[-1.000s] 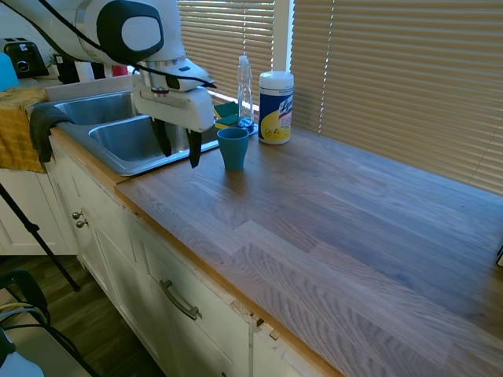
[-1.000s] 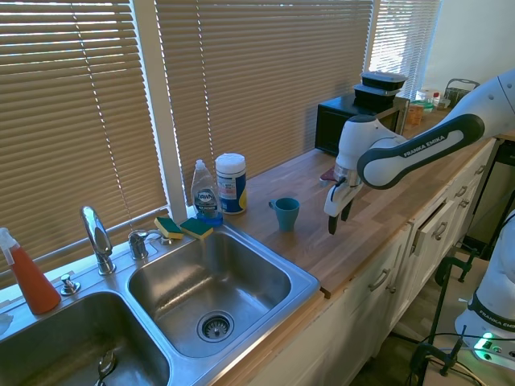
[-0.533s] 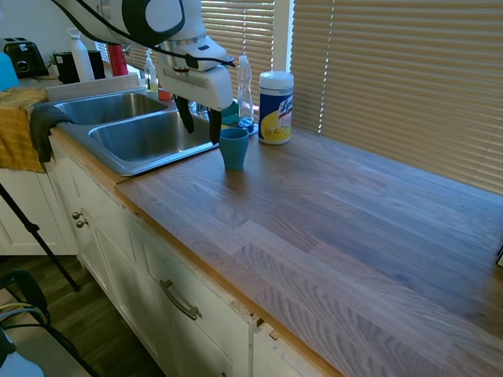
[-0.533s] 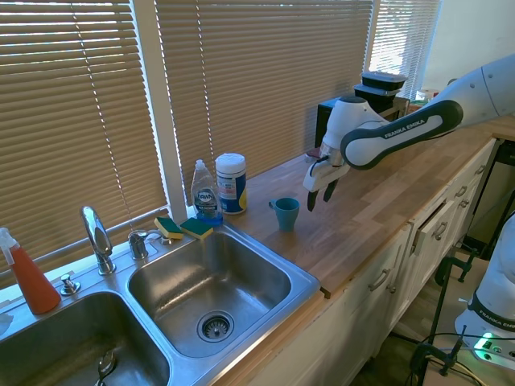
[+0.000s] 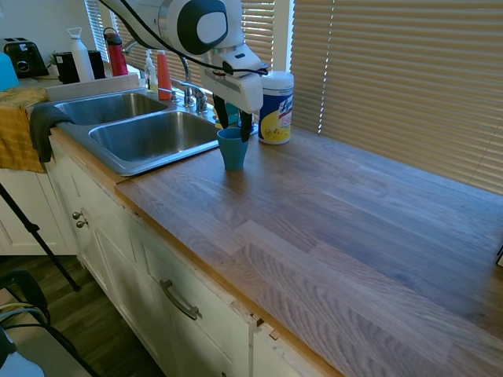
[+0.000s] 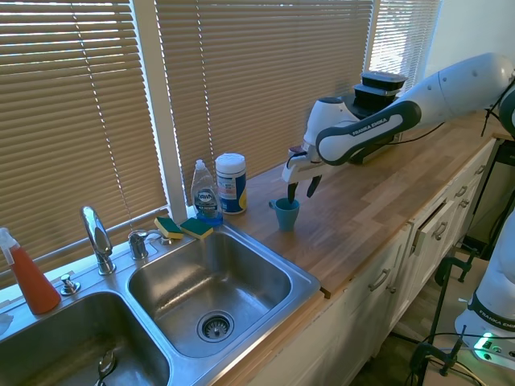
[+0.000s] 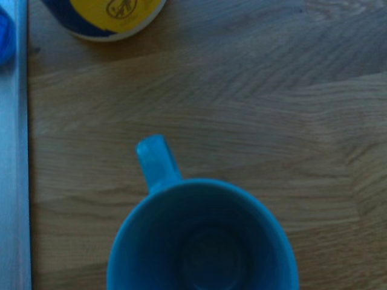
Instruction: Put the mug in the sink
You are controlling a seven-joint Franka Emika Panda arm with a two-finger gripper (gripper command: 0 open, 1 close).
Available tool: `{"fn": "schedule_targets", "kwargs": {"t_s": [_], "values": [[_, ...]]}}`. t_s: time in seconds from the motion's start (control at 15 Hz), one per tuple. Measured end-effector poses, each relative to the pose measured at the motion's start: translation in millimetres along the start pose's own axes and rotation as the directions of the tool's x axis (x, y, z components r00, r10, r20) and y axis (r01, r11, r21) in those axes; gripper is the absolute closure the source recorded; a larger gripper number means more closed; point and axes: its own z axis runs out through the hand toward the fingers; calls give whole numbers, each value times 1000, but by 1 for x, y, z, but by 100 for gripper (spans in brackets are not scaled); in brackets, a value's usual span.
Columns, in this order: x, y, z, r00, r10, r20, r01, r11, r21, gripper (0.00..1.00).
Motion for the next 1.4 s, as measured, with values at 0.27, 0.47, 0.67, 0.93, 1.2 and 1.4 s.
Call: {"fn": "schedule_targets", "kwargs": {"t_s": [0.27, 0.47, 0.67, 0.93, 1.2, 1.4], "values": [[12, -16, 17, 999, 35, 9, -35, 999, -23, 0], [19, -19, 32, 999, 45, 27, -43, 997, -66, 0], [20, -19, 54, 998, 47, 43, -43, 994, -104, 0], [21, -18, 75, 997, 56, 57, -48, 991, -128, 100], [20, -20, 81, 995, 63, 73, -53, 990, -132, 100], [20, -18, 85, 995, 65, 80, -53, 989, -137, 100]]}}
